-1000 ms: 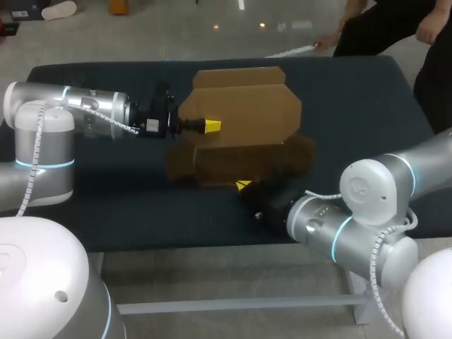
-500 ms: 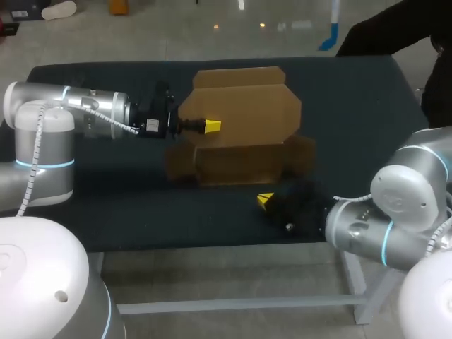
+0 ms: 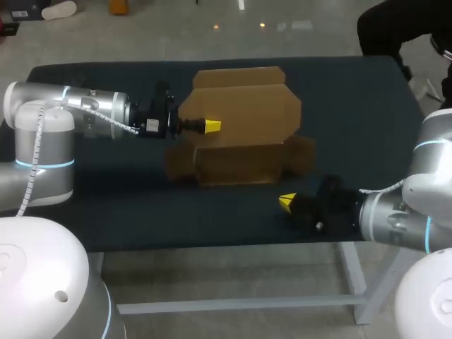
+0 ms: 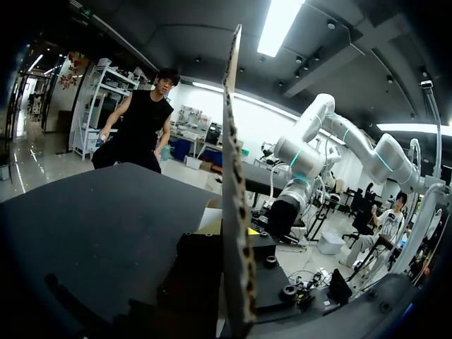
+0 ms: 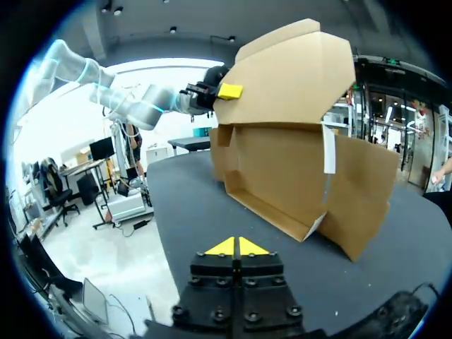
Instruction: Assemble the packaging by folding the flat box into shape, placing the metal phone stand inside, and closing the box properly
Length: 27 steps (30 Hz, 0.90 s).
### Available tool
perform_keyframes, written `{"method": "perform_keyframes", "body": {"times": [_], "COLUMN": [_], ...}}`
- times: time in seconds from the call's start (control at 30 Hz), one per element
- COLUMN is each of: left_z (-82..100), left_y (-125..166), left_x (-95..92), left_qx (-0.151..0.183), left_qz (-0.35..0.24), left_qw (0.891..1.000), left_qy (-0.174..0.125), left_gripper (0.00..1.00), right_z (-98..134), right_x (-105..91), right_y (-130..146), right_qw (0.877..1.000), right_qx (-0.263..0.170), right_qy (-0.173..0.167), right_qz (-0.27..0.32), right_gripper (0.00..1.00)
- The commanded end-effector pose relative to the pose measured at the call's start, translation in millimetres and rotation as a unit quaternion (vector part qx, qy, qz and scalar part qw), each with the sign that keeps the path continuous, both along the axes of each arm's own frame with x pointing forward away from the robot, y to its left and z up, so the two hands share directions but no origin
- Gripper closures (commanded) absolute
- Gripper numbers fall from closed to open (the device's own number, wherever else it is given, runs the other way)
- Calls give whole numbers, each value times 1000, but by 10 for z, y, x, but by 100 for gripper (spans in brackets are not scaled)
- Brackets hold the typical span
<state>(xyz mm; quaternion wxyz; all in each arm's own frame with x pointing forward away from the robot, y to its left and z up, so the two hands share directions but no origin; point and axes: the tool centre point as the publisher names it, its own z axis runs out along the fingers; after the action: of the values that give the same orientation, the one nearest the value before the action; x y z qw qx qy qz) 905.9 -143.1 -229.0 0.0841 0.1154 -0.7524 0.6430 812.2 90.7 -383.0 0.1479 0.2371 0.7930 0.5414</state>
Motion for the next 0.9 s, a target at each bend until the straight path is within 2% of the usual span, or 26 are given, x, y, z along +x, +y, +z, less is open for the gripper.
{"method": "perform_keyframes", "body": {"times": [0.03,0.37,0.43,0.63,0.77,0.9], "left_z": [-30,-30,-30,-30,-30,-30], "left_y": [-1,-1,-1,-1,-1,-1], "left_x": [0,0,0,0,0,0], "left_qx": [0,0,0,0,0,0], "left_qz": [-1,-1,-1,-1,-1,-1], "left_qw": [1000,1000,1000,1000,1000,1000], "left_qy": [0,0,0,0,0,0], "left_gripper": [100,100,100,100,100,100], "right_z": [78,115,131,187,186,195], "right_x": [-50,-81,-98,-148,-128,-115], "right_y": [-218,-494,-542,-725,-855,-943], "right_qw": [999,999,999,999,1000,1000], "right_qx": [9,14,4,-12,-9,-9], "right_qy": [8,7,6,-3,-2,-6], "right_qz": [33,39,37,40,24,17], "right_gripper": [100,100,91,83,65,56]}}
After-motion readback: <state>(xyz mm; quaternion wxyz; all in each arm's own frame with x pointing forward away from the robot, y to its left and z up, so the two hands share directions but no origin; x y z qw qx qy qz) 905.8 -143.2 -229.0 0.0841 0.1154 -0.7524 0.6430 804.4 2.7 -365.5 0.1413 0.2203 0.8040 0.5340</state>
